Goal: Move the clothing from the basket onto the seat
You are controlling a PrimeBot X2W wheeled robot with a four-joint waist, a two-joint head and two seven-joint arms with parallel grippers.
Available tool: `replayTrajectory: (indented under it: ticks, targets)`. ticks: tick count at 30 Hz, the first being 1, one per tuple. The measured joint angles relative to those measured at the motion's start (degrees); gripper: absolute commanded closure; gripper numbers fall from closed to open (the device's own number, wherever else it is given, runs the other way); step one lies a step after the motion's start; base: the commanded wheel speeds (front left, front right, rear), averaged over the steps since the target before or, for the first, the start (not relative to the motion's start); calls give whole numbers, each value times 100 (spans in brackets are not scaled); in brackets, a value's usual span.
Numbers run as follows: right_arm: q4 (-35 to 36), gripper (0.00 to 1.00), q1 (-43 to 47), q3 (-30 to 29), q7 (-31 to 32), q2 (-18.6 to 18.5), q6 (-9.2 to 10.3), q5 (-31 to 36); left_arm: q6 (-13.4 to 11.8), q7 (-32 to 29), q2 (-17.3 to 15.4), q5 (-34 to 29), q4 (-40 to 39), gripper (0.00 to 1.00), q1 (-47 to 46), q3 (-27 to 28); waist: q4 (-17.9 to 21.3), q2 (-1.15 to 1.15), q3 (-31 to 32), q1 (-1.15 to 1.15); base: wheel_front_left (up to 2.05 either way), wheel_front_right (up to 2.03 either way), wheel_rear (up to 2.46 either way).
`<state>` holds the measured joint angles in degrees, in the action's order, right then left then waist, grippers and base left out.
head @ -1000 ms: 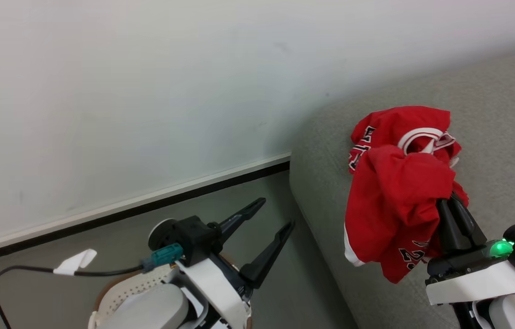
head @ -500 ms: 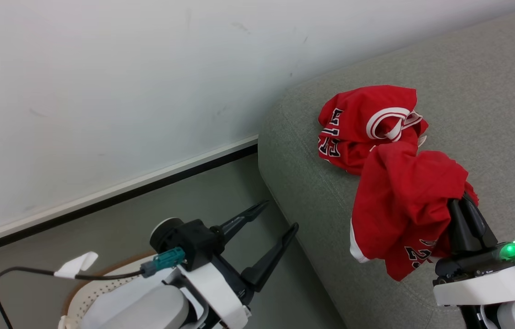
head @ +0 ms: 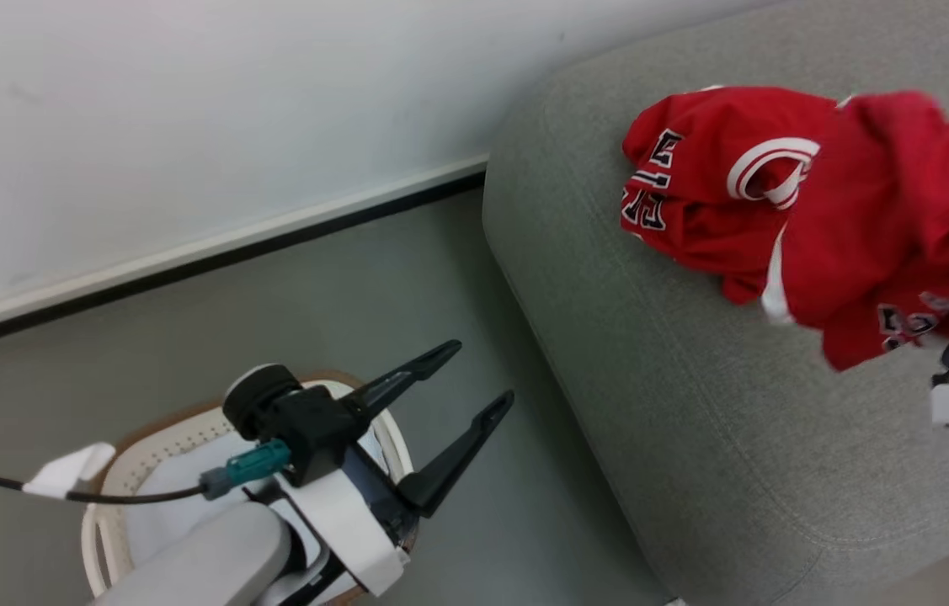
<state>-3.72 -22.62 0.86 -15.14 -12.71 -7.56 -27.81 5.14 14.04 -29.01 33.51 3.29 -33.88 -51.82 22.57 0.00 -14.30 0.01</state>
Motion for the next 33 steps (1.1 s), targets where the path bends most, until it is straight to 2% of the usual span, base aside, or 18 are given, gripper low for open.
replayTrajectory:
  ticks: [8,12,18,21,25,30,32,33]
  targets:
    - [-221,100,-637,-1060,9,-185,0,55,41,-110,-637,-3,-545,0,-79,177,-206,0,-922,1,0,0,0]
    - [-474,100,-1023,-1661,210,-264,0,40,49,-113,-935,-4,-761,0,-109,297,-347,0,-1380,1,0,0,0]
    - [-1020,100,-1547,-2379,624,-546,1,278,83,-89,-1147,7,-994,0,-303,490,-624,0,-1981,1,0,0,0]
    - [-1434,100,-1724,-2437,968,-577,1,500,91,-74,-1221,15,-1009,0,-336,523,-770,0,-2231,0,0,0,0]
    - [-1940,100,-1794,-2208,1455,-598,0,798,118,-24,-1238,16,-984,0,-381,543,-959,0,-2428,0,0,0,0]
    - [-2601,100,-1883,-2036,2423,-577,0,853,142,26,-1136,30,-878,0,-403,543,-1066,-1,-2398,0,0,0,0]
    - [-2680,49,-1941,-2005,2593,-576,1,813,148,51,-1085,35,-842,0,-428,542,-1078,-1,-2341,0,0,0,0]
    - [-2693,0,-1969,-1971,2670,-590,0,783,148,60,-1066,37,-812,0,-431,541,-1082,-1,-2309,0,0,0,0]
